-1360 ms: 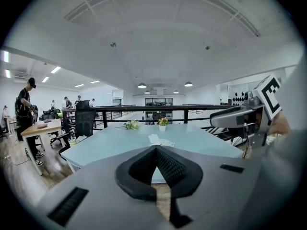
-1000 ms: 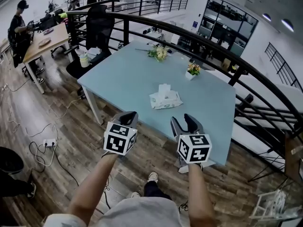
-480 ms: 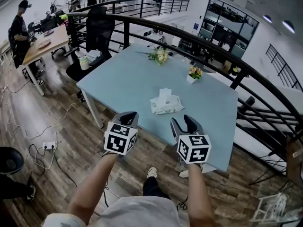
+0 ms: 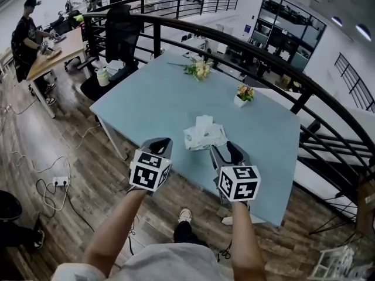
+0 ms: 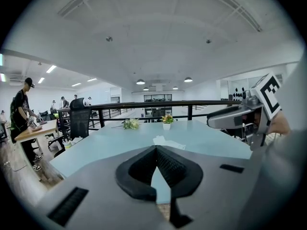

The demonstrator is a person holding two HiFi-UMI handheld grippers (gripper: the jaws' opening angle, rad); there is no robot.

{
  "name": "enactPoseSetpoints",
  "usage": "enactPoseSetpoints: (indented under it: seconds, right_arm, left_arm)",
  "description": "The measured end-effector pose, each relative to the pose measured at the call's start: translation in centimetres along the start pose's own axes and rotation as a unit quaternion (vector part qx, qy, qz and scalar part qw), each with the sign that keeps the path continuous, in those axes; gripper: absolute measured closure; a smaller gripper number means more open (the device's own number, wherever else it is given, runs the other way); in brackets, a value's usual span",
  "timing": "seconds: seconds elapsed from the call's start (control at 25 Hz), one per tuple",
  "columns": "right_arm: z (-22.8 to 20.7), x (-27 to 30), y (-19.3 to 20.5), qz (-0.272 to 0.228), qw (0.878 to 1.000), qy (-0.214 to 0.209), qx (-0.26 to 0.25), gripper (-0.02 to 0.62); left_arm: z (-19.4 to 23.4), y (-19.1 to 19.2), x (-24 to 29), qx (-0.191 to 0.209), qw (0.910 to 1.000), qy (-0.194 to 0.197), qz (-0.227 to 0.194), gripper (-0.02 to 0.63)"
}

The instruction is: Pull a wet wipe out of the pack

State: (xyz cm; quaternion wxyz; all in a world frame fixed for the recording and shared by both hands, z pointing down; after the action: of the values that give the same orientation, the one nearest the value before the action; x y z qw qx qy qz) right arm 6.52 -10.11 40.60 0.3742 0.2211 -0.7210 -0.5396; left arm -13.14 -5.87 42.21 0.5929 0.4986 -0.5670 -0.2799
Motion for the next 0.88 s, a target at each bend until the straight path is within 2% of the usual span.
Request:
enactPoseSetpoints:
  seconds: [0.88]
  right_arm:
    - [-10.5, 10.1, -4.7, 0.008, 1.000, -0.011, 0.017, 0.390]
  left_arm:
    - [2.9, -6.0, 12.6, 0.020, 0.9994, -0.021, 0.020, 0.611]
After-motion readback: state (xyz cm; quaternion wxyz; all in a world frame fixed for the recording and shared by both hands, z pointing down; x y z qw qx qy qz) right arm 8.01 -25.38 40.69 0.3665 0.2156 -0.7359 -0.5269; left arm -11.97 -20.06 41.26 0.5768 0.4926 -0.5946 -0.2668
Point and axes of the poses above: the fingertips, and each gripper's own axes: x forward along the fingers, z to its left, y out of its underside, the point moved 5 cm from there along -x, backward along the fingers, and after that the axes turned 7 degrees about x, right-handed, at the moved point
